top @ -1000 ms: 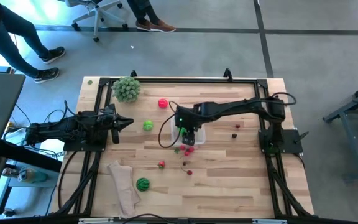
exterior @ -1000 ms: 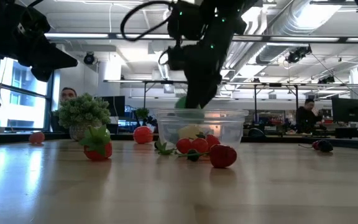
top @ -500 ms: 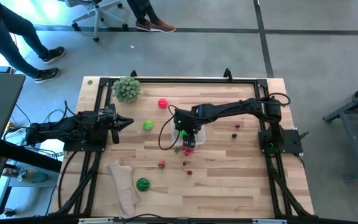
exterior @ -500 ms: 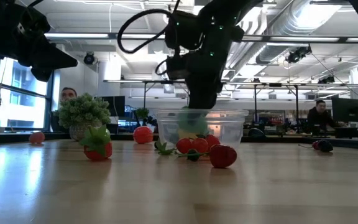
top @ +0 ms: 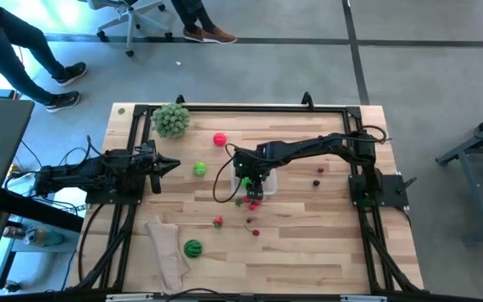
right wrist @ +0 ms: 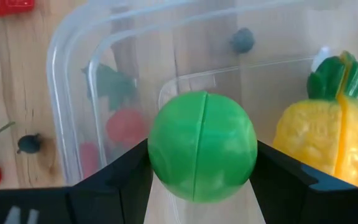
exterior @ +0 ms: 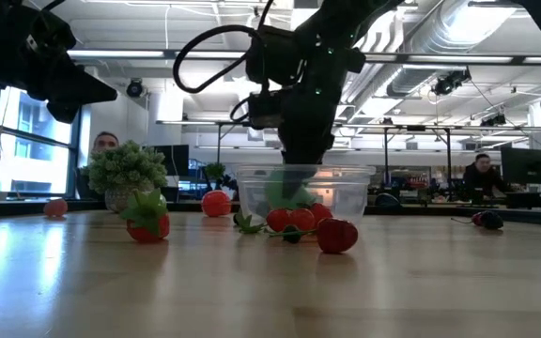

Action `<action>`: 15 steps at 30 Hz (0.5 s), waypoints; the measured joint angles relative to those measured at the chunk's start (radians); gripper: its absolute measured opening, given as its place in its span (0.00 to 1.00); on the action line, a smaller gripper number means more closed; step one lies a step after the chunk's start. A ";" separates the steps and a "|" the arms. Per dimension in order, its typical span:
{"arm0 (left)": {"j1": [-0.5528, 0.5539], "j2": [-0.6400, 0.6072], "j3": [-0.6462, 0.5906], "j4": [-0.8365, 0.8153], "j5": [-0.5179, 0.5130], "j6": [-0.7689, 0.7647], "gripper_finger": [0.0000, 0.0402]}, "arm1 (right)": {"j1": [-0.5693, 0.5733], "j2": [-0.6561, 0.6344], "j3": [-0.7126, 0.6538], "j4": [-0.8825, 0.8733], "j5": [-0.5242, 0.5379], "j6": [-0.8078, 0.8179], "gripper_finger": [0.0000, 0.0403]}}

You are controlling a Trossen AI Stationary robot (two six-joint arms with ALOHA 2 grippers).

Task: Pick and placing Produce into tupperware
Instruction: Put the green pear into the transparent container

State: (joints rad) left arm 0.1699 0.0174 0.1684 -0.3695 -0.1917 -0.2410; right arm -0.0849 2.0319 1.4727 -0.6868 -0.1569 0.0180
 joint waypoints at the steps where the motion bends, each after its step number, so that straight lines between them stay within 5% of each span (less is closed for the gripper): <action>1: 0.000 0.000 0.000 0.000 0.000 0.000 0.04 | 0.000 0.000 0.000 0.000 0.010 0.000 0.54; 15: 0.000 0.000 0.000 0.000 0.000 0.000 0.04 | 0.000 0.000 0.000 0.002 0.066 0.007 0.62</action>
State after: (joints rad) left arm 0.1699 0.0174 0.1685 -0.3695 -0.1917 -0.2410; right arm -0.0849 2.0319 1.4727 -0.6846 -0.0906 0.0254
